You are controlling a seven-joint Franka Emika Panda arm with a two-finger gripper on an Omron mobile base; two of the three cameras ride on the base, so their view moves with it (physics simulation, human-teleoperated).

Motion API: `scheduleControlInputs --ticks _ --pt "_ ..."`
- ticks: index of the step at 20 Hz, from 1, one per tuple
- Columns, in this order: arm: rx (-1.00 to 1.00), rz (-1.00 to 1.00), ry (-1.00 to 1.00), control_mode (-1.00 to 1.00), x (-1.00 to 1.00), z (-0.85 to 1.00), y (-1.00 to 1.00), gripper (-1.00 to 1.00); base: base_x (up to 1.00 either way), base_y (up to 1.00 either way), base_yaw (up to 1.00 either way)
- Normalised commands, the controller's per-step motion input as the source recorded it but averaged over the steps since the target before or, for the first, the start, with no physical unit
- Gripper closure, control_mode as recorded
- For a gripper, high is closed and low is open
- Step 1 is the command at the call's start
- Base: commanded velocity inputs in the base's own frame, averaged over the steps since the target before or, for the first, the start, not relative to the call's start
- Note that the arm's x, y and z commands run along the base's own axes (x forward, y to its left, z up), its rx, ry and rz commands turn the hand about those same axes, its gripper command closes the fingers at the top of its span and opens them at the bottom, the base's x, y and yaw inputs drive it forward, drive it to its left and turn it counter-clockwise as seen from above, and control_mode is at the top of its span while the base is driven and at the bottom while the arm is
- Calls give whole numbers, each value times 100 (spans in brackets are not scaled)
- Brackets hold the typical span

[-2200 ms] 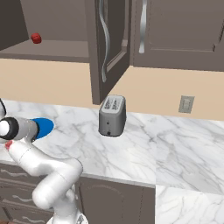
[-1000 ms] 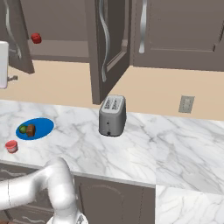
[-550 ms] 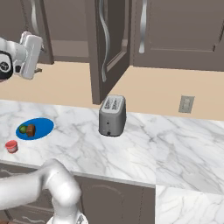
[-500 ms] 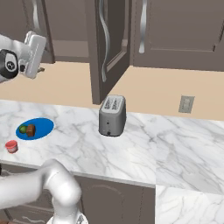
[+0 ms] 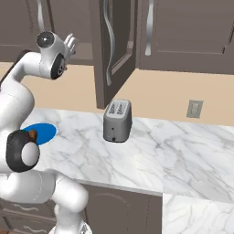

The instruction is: Pick the avocado and bread from the counter and place them on the plate. Then pick the jam from the cabinet and place it next to the plate. Lastly close the cabinet door.

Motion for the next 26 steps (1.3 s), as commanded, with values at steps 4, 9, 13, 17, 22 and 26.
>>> scheduleControlInputs --ticks 4,9,13,17,22,26 --pt "22 20 3 -100 100 -7 -57 -100 0 0 0" --pt "-7 1 -25 -100 -70 31 6 -100 0 0 0" --pt "-21 0 -57 -100 -100 24 29 -100 0 0 0" --pt "-19 0 -47 -100 -100 26 7 -100 0 0 0" --pt "-8 -5 -31 -100 -100 45 -14 -100 0 0 0" --pt "0 -6 -19 -100 -98 45 -46 -100 0 0 0"
